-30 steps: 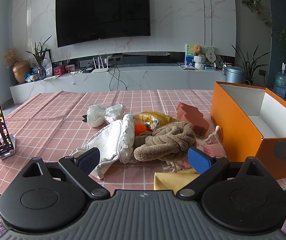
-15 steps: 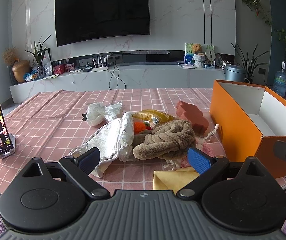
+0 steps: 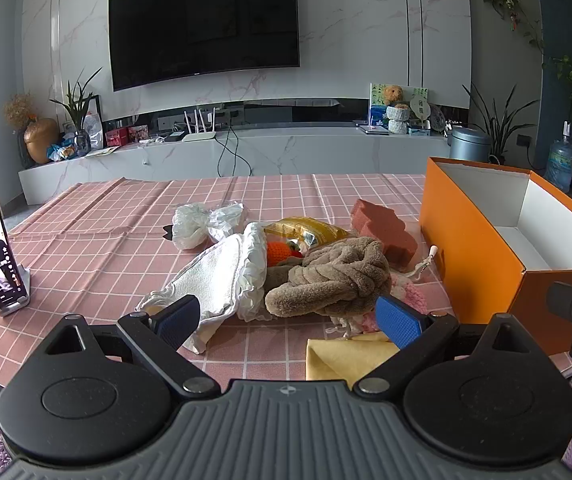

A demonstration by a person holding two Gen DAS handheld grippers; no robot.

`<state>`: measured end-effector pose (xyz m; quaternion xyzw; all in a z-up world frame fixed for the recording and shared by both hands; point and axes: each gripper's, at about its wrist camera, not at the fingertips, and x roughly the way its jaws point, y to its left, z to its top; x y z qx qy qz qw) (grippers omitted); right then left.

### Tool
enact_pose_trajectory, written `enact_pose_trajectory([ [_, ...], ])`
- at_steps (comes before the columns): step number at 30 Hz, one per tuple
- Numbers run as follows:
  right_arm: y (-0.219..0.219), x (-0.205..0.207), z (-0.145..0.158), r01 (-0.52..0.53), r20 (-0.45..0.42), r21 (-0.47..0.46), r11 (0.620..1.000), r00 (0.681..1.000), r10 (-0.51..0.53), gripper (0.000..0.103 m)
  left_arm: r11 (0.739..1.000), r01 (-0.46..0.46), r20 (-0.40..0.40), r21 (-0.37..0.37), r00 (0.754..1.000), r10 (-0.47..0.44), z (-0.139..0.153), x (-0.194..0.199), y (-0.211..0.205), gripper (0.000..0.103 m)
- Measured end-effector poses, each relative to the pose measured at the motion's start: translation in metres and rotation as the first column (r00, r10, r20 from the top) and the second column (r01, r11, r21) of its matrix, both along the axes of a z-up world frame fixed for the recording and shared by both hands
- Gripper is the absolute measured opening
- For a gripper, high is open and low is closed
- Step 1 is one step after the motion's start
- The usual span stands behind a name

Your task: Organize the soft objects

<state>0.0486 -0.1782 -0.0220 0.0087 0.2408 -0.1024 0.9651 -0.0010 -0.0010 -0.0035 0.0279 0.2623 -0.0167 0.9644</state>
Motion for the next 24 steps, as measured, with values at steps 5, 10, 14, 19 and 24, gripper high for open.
enact_pose_trajectory([
  [5, -0.0003, 0.0012, -0.0001, 0.000, -0.002, 0.000, 1.000, 1.000, 0.000, 0.101, 1.000, 0.000, 0.001, 0.001, 1.000, 0.000, 0.0001, 0.0001, -0.0003, 0.103],
  [10, 0.0003, 0.0024, -0.0010, 0.001, -0.006, 0.001, 1.000, 1.000, -0.001, 0.101, 1.000, 0.000, 0.000, 0.001, 1.000, 0.000, -0.0001, 0.0000, -0.0004, 0.103],
  [14, 0.0002, 0.0025, -0.0014, 0.001, -0.007, 0.002, 1.000, 1.000, -0.001, 0.101, 1.000, 0.001, -0.001, 0.002, 1.000, -0.001, -0.0005, 0.0000, -0.0005, 0.103],
  [19, -0.0004, 0.0029, -0.0021, 0.002, -0.011, 0.003, 1.000, 1.000, -0.002, 0.101, 1.000, 0.000, 0.000, 0.002, 1.000, 0.000, -0.0006, 0.0002, -0.0005, 0.103],
  [24, -0.0004, 0.0028, -0.0025, 0.001, -0.012, 0.002, 1.000, 1.000, -0.001, 0.101, 1.000, 0.000, -0.001, 0.002, 1.000, 0.000, -0.0001, 0.0006, -0.0008, 0.103],
])
